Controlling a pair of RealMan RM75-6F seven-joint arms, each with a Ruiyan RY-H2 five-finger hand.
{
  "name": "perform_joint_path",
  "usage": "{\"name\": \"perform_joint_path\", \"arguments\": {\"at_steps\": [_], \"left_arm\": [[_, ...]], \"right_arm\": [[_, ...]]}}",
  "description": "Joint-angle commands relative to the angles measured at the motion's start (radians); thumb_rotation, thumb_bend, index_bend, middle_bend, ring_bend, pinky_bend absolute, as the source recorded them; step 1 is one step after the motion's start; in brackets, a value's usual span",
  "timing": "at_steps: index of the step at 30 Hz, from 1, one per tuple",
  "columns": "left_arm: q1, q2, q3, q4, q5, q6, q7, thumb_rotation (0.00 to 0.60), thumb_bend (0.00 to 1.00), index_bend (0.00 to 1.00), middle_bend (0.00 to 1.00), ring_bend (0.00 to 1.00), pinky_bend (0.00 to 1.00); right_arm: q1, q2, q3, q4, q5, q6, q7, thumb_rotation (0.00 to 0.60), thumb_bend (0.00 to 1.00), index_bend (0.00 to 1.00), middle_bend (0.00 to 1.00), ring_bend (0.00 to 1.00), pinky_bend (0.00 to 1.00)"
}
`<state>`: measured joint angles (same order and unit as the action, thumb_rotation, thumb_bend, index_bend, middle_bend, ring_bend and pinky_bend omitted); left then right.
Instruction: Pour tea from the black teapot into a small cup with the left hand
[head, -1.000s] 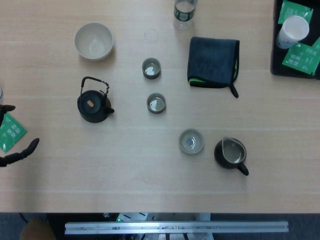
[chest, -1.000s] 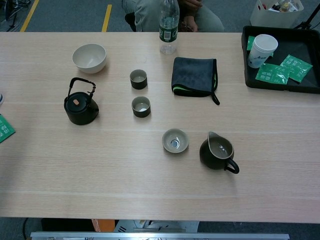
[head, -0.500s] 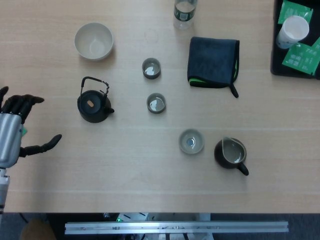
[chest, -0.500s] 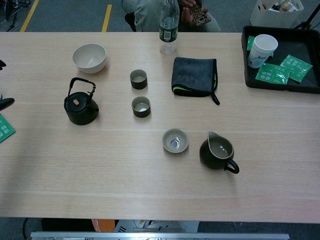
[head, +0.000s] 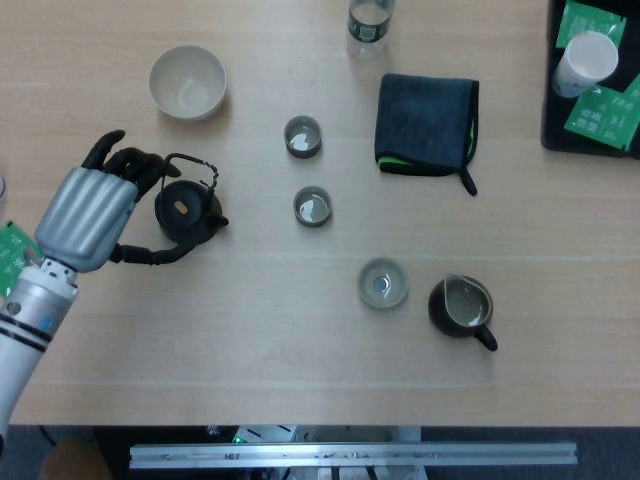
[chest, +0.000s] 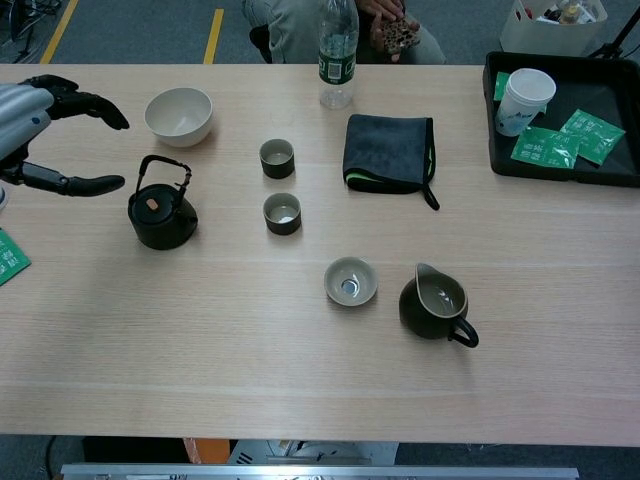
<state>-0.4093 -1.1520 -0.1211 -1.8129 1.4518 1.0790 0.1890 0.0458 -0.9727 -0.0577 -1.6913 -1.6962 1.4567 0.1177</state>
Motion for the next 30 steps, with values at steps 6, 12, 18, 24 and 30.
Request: {"name": "perform_joint_path", "arguments": {"at_steps": [6,12,18,24,30], "left_arm": [[-0.177,-0.057,-0.058,0.096,-0.234,-0.224,0.106,0.192,0.13,0.13,0.20,0.14,0.10],[-0.262,-0.128,-0.057,0.179,-0.376,-0.290,0.195,0.191,0.13,0.12,0.19,0.13,0.10],[-0.329,-0.197,-0.025,0.260,-0.485,-0.314,0.296,0.181,0.13,0.14,0.20,0.13,0.10],[-0.373,-0.264,-0.002,0.325,-0.555,-0.316,0.342,0.147,0.13,0.20,0.23,0.14,0.10],[-0.399,-0.286,0.023,0.343,-0.597,-0.305,0.377,0.118,0.13,0.24,0.30,0.18,0.10]], "right_arm": [[-0.002,-0.006,-0.003,0.008,0.021,-0.007,0.003,0.600,0.00,0.17,0.16,0.04,0.03],[0.005,-0.012,0.000,0.014,0.037,-0.021,0.002,0.600,0.00,0.17,0.16,0.04,0.03],[0.009,-0.018,0.002,0.022,0.057,-0.036,0.005,0.600,0.00,0.17,0.16,0.04,0.03],[0.012,-0.020,0.003,0.031,0.072,-0.046,0.009,0.600,0.00,0.17,0.16,0.04,0.03],[0.010,-0.023,0.003,0.042,0.082,-0.047,0.020,0.600,0.00,0.17,0.16,0.04,0.03]]}}
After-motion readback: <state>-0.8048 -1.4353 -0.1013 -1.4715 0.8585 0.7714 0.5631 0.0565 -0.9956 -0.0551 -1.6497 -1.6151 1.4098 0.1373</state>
